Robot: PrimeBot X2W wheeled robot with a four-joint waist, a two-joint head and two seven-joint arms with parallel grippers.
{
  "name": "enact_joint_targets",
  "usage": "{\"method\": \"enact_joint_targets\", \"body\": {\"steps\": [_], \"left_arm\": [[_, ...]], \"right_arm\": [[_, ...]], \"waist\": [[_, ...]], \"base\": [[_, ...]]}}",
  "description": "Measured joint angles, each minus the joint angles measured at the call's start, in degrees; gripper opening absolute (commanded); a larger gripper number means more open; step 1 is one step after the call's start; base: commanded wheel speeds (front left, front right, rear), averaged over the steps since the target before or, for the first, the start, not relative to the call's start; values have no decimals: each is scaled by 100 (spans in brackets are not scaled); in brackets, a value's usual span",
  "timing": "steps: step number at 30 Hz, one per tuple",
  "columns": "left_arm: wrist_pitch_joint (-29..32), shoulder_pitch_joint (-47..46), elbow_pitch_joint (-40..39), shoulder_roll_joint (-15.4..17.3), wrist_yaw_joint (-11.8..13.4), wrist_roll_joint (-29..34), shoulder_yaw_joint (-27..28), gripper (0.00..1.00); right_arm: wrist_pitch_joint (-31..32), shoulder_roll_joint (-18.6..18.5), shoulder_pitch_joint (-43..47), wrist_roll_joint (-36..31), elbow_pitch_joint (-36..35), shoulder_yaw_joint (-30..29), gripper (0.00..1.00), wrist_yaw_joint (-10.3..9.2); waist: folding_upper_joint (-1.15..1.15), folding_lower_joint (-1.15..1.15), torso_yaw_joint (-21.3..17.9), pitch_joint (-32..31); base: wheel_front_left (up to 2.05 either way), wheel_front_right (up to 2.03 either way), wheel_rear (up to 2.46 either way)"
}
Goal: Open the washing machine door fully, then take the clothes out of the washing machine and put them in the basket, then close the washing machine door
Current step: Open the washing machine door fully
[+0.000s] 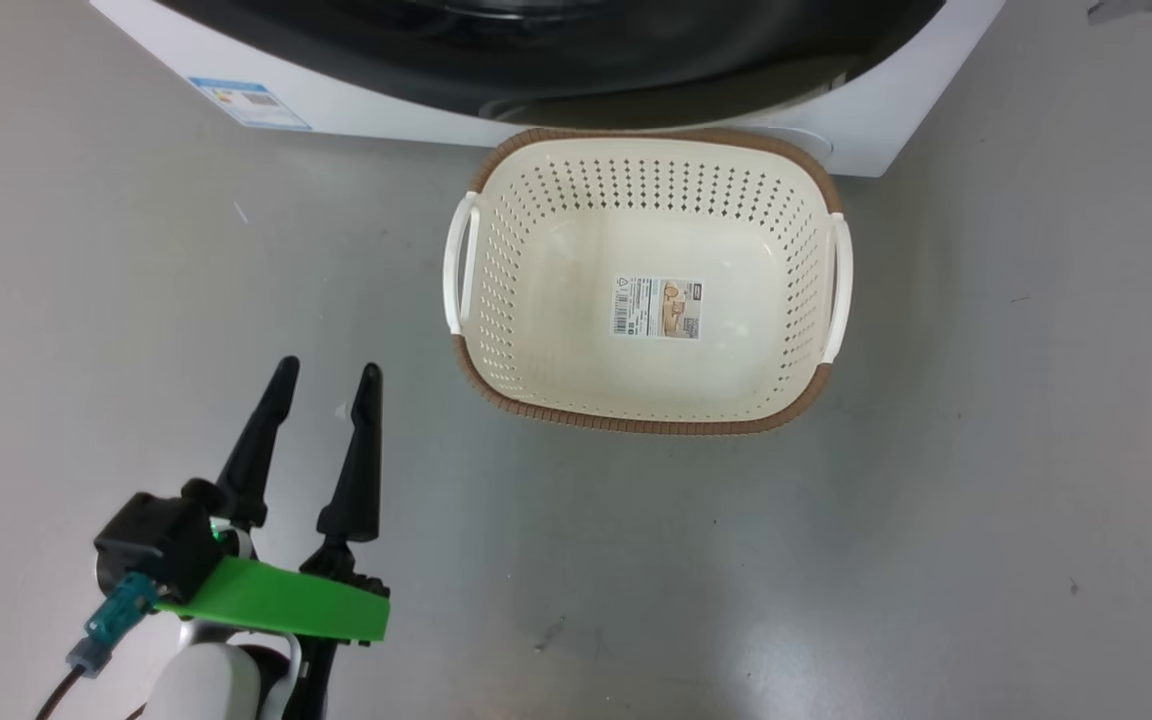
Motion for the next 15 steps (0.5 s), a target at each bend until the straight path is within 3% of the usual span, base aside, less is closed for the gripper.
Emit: {"method": "enact_joint_targets", "body": {"steps": [15], "left_arm": [[-16, 86, 18, -35, -1, 3, -21, 100]], "right_arm": [[728, 80, 487, 447, 53, 74, 0, -25]], "waist": [[0, 0, -45, -406]], "base": [[0, 0, 0]]}}
